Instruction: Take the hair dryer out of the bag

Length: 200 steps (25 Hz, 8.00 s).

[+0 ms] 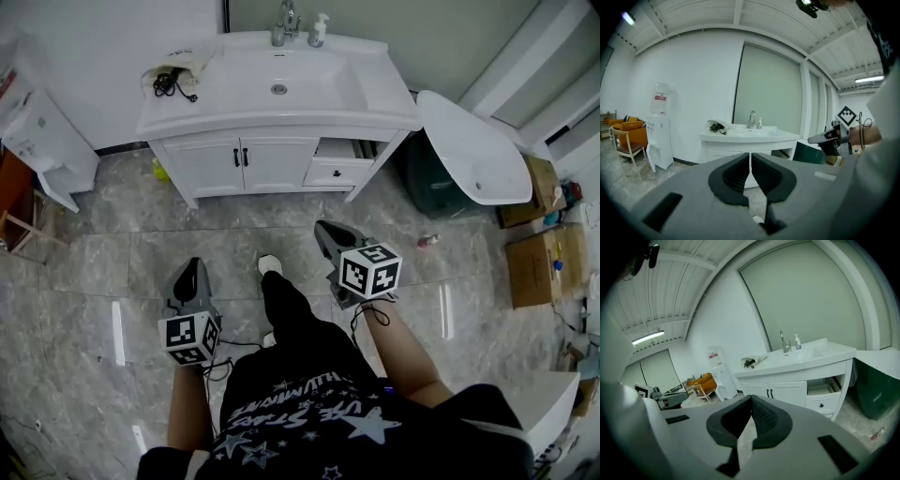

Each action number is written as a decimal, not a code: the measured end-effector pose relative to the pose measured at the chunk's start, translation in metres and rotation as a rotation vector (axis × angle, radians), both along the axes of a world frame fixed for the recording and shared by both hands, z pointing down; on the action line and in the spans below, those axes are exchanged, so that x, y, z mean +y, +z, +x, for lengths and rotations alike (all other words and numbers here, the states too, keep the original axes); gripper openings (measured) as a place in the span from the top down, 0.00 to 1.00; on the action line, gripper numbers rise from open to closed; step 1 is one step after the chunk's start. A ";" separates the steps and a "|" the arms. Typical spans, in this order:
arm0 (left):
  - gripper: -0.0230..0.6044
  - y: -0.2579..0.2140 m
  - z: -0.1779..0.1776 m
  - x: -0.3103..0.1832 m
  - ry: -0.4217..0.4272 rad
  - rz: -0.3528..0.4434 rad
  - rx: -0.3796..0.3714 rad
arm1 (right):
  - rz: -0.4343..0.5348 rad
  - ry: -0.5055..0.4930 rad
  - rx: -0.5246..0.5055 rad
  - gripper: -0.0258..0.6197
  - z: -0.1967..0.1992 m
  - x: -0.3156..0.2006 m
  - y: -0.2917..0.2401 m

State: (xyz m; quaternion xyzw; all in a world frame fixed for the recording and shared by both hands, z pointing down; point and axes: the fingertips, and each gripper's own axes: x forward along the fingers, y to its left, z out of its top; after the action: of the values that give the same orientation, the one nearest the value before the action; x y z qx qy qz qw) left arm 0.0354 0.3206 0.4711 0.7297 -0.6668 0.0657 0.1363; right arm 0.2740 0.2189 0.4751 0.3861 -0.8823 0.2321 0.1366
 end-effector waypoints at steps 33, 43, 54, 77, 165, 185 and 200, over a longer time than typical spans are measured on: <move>0.45 -0.005 -0.178 -0.353 -0.206 -0.096 0.002 | -0.209 -0.116 -0.076 0.50 -0.201 -0.411 0.008; 0.45 0.009 -0.279 -0.424 -0.141 -0.104 -0.080 | -0.243 -0.103 -0.107 0.51 -0.289 -0.438 0.016; 0.45 0.008 -0.352 -0.551 0.134 -0.092 -0.218 | -0.278 0.011 -0.104 0.51 -0.378 -0.470 0.012; 0.86 0.035 -0.366 -0.632 0.454 -0.123 -0.166 | -0.494 0.066 -0.061 0.58 -0.511 -0.541 0.063; 0.67 -0.040 -0.153 -0.430 0.000 -0.048 -0.181 | -0.347 -0.286 -0.393 0.64 -0.204 -0.377 -0.042; 0.90 -0.022 -0.077 -0.337 0.027 -0.086 -0.091 | -0.337 -0.203 -0.395 0.64 -0.164 -0.319 -0.018; 0.92 -0.017 -0.072 -0.191 0.057 -0.080 -0.060 | -0.328 -0.209 -0.362 0.64 -0.166 -0.170 -0.025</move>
State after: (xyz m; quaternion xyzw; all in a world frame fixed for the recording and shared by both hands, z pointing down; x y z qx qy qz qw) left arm -0.0369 0.1301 0.4544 0.7400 -0.6464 0.1182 0.1435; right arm 0.1078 0.0493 0.4499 0.2178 -0.8779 0.4222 0.0605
